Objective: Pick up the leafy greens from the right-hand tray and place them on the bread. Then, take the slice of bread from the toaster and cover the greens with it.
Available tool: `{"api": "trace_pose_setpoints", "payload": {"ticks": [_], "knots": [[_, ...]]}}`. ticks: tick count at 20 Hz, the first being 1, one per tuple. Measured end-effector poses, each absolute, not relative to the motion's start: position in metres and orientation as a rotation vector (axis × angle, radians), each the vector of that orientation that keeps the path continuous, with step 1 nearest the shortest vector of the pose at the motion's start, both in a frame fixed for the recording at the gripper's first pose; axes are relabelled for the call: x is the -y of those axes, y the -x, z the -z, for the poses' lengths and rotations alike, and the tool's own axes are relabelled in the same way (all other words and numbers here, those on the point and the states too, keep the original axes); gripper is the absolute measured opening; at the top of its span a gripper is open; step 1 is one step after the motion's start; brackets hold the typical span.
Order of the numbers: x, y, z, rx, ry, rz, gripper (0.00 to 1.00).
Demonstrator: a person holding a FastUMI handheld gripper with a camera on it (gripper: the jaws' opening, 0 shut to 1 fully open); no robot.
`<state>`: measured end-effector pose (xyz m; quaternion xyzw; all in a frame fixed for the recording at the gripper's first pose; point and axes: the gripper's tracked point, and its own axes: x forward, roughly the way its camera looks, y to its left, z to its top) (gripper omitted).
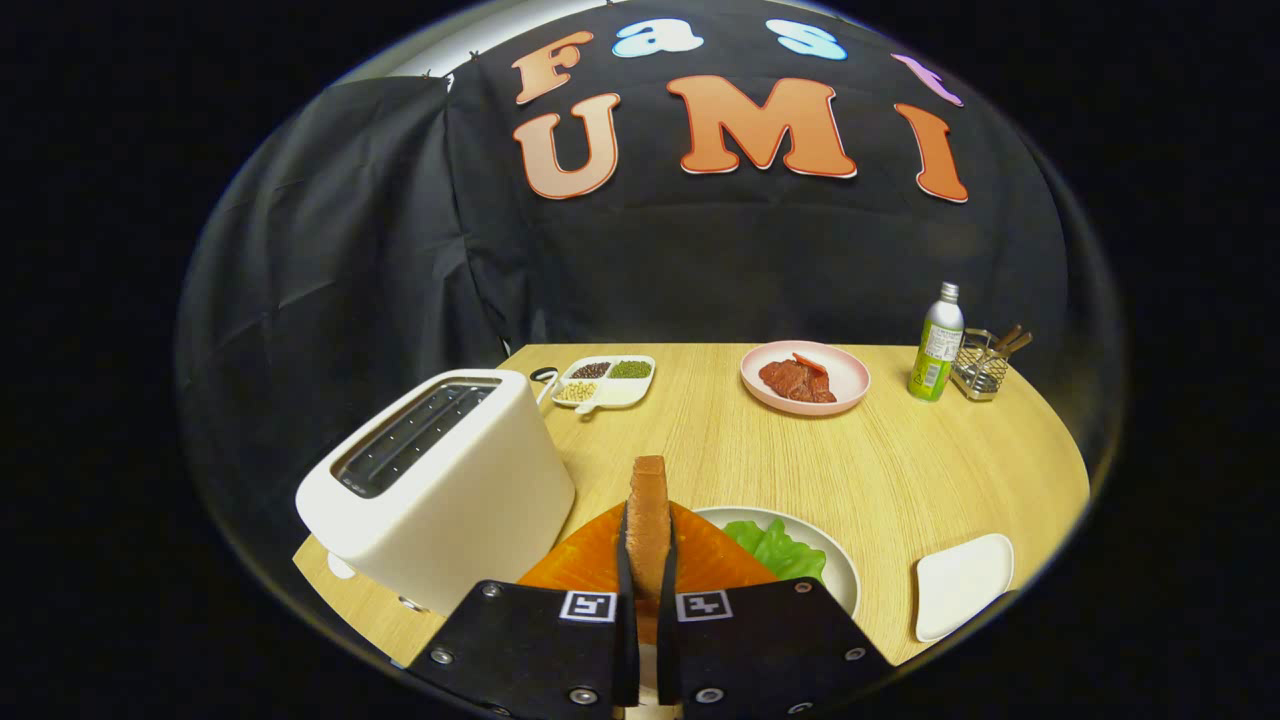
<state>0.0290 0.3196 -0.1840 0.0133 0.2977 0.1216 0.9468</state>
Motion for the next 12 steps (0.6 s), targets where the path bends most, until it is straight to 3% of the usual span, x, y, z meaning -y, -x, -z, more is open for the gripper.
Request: {"api": "trace_pose_setpoints", "payload": {"ticks": [7, 11, 12], "knots": [[-0.291, -0.035, 0.194, -0.590, 0.035, -0.249, 0.10], [-0.276, -0.038, 0.202, -0.614, 0.008, -0.233, 0.18], [-0.270, -0.038, 0.203, -0.622, 0.010, -0.225, 0.26]]}}
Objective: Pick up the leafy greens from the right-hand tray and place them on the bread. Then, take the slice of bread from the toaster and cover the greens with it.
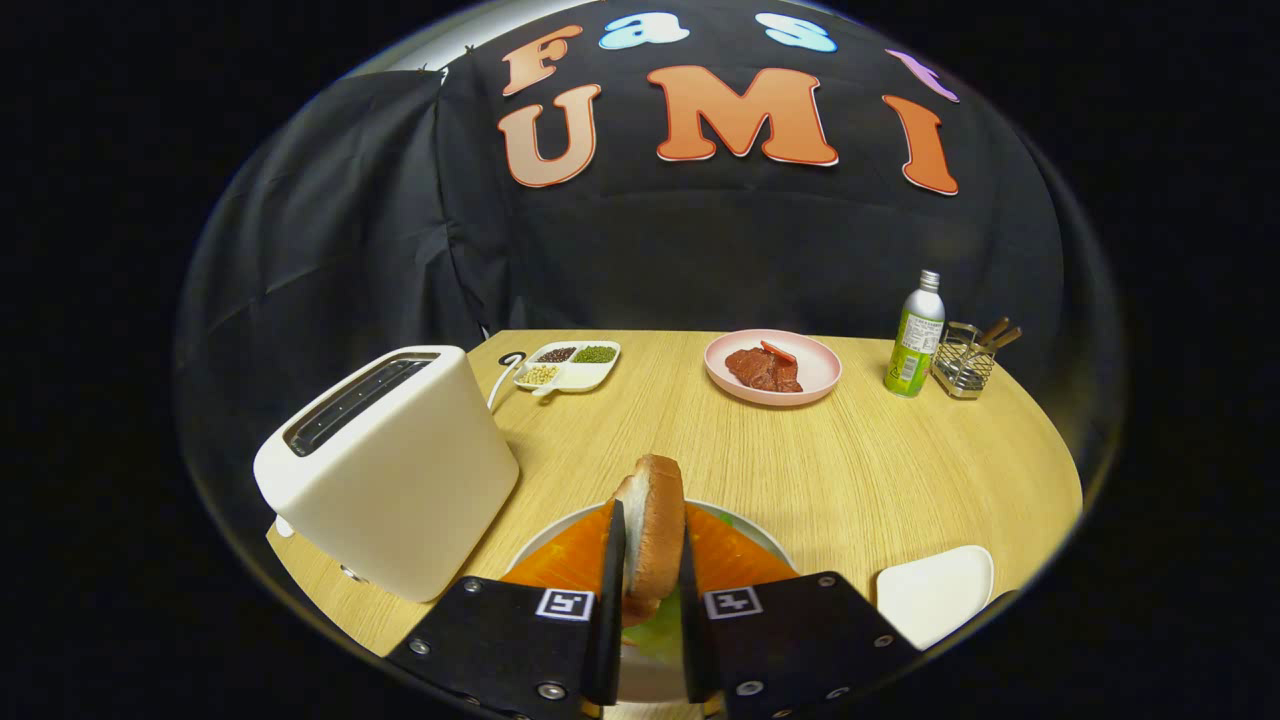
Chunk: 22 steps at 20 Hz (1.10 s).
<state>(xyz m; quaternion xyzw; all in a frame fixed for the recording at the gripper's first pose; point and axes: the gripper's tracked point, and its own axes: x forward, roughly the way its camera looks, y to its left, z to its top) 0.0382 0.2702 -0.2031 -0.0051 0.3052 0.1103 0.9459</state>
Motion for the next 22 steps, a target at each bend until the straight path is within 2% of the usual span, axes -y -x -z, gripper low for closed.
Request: {"api": "trace_pose_setpoints", "payload": {"ticks": [1, 4, 7, 9, 11, 14, 22], "knots": [[-0.264, -0.039, 0.205, -0.624, 0.013, -0.214, 0.30], [-0.254, -0.037, 0.213, -0.647, 0.011, -0.204, 0.53], [-0.245, -0.036, 0.217, -0.663, 0.017, -0.197, 0.62], [-0.242, -0.036, 0.217, -0.664, 0.012, -0.194, 0.73], [-0.235, -0.037, 0.214, -0.651, 0.015, -0.182, 0.78], [-0.221, -0.038, 0.205, -0.617, 0.026, -0.157, 0.97], [-0.165, -0.037, 0.144, -0.463, 0.062, -0.099, 0.98]]}}
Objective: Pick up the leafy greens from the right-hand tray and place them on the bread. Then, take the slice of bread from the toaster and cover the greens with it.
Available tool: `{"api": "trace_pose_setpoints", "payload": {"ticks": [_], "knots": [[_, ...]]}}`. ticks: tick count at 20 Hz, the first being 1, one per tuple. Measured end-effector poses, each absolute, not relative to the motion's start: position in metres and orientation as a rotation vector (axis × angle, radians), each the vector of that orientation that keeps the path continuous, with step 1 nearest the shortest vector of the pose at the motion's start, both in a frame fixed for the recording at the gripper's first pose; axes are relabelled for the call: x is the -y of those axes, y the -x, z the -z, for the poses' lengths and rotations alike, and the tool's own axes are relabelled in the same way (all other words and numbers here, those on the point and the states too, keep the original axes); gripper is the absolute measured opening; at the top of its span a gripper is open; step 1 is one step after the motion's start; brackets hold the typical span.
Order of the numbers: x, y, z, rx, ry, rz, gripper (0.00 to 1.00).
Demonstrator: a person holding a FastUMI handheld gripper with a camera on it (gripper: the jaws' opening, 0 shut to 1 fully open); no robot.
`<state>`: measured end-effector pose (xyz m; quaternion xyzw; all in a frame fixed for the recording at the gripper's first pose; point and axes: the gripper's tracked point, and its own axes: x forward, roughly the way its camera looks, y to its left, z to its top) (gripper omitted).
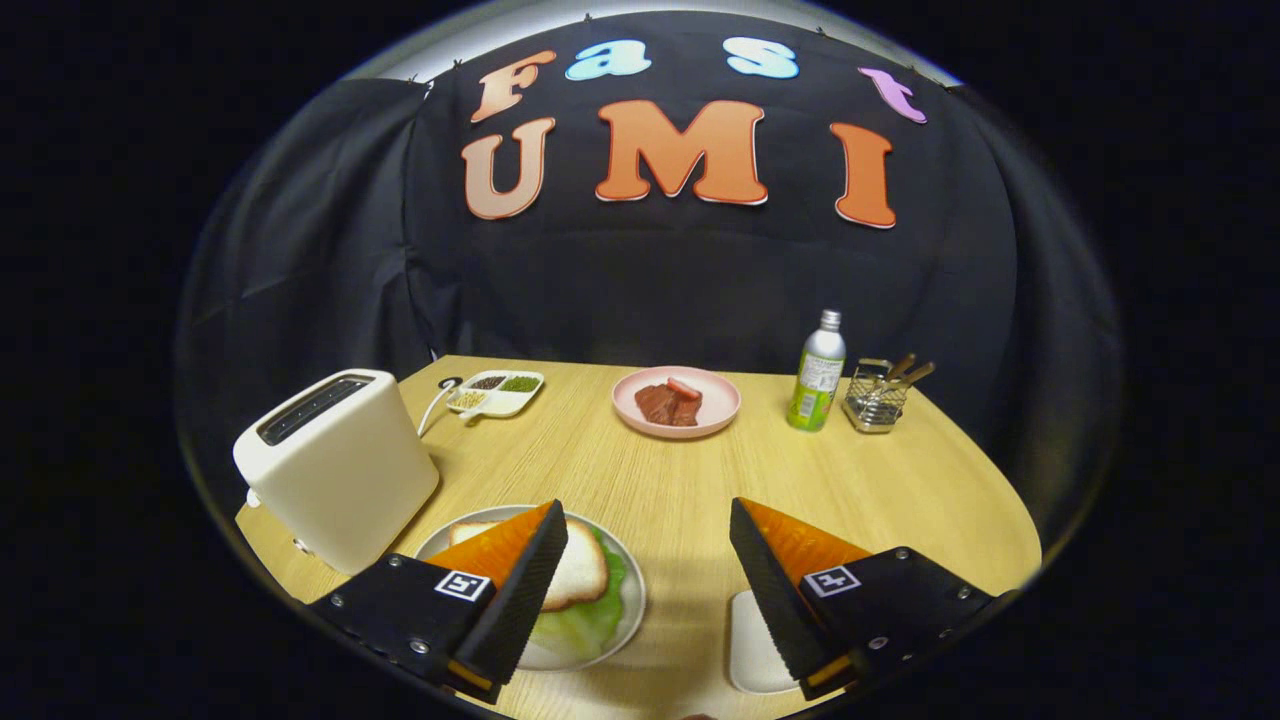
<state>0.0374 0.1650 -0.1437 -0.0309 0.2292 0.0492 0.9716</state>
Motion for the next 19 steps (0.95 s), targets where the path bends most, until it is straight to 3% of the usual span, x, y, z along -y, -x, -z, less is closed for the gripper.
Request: {"api": "trace_pose_setpoints", "payload": {"ticks": [12, 19], "knots": [[-0.069, -0.003, 0.033, -0.251, 0.027, -0.025, 0.98], [-0.025, 0.015, 0.018, -0.208, -0.006, 0.024, 0.98]]}}
